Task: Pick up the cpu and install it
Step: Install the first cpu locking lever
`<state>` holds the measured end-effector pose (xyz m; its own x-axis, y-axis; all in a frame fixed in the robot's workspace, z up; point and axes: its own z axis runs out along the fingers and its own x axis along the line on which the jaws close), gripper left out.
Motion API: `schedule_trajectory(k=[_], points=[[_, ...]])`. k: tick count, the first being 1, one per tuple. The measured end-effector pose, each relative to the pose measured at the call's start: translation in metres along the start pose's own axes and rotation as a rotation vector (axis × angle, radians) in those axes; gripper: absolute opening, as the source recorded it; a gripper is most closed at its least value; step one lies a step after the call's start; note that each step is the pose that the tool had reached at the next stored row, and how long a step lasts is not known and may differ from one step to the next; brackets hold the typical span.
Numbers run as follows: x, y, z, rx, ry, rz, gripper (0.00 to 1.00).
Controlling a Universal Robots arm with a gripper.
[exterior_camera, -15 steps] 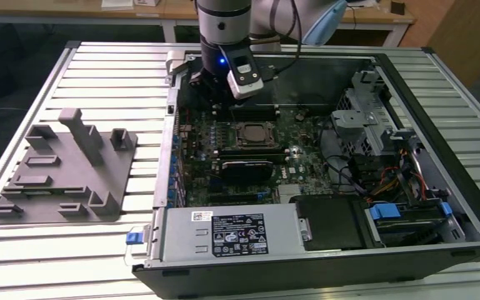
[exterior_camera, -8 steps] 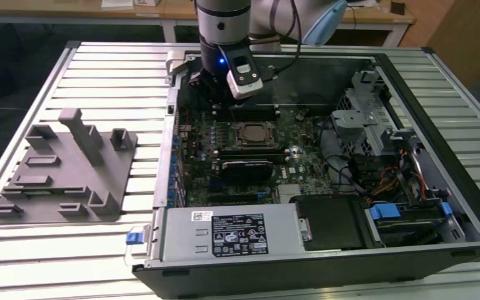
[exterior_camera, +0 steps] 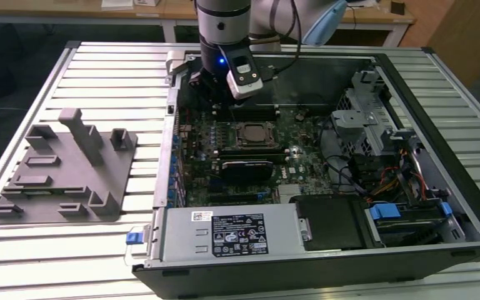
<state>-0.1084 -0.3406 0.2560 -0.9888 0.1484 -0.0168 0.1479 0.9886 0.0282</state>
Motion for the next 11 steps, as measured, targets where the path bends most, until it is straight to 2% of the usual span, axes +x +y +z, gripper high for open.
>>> schedule_trajectory(k=[8,11], points=[[0.0002,0.0,0.0,-0.0046,0.0007,0.0,0.11],[0.0003,-0.0001,0.0,-0.0125,0.0018,0.0,0.11]])
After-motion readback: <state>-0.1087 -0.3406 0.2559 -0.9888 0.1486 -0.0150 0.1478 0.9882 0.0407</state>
